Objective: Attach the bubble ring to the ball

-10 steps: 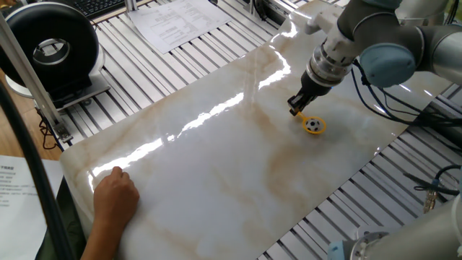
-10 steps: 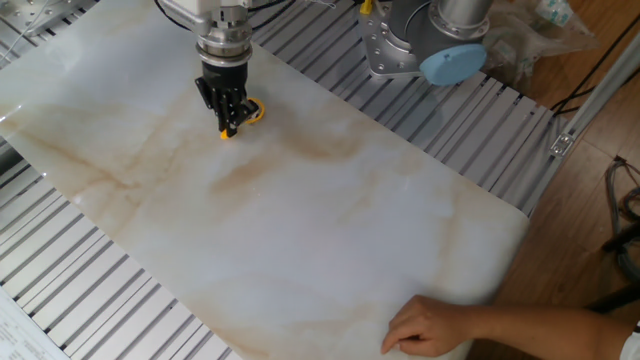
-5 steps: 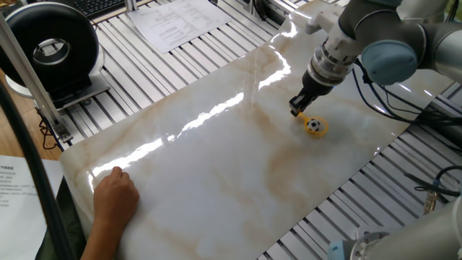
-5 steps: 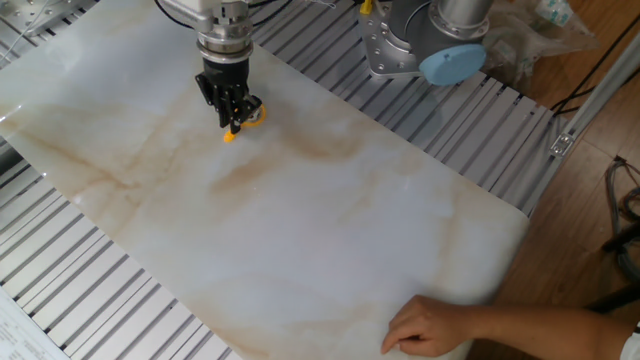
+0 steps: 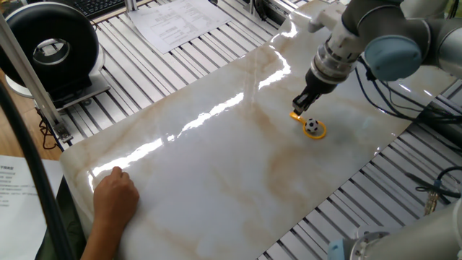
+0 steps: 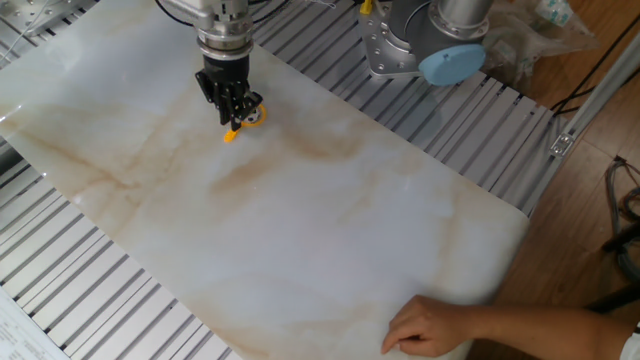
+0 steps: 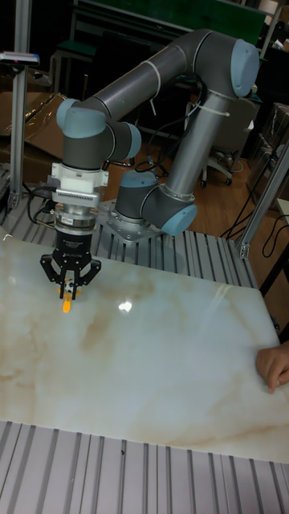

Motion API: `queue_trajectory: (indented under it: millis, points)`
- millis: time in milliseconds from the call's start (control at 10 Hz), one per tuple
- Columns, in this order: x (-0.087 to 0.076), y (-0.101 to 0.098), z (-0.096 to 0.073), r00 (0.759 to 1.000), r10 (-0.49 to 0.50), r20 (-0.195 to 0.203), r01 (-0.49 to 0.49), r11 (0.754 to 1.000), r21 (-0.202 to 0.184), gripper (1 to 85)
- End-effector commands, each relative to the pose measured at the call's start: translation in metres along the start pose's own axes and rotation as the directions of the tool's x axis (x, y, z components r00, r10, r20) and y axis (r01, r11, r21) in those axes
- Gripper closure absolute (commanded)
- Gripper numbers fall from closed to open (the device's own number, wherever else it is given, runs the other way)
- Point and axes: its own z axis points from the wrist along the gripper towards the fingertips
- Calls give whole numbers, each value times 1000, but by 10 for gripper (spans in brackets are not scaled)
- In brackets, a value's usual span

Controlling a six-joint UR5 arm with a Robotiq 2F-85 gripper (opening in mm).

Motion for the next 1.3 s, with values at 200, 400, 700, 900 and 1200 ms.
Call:
queue_trajectory:
  millis: [200,400,700,900,1200]
  points:
    - [-10,-25,-35,996,32,-83,-28,999,47,617]
    - [-33,-8,-33,994,58,-91,-56,998,26,690]
    - [-45,-6,-31,995,66,-77,-62,997,56,843]
    - [-39,-9,-32,995,26,-101,-19,998,67,843]
    - [-54,6,-30,999,-25,-46,25,1000,5,843]
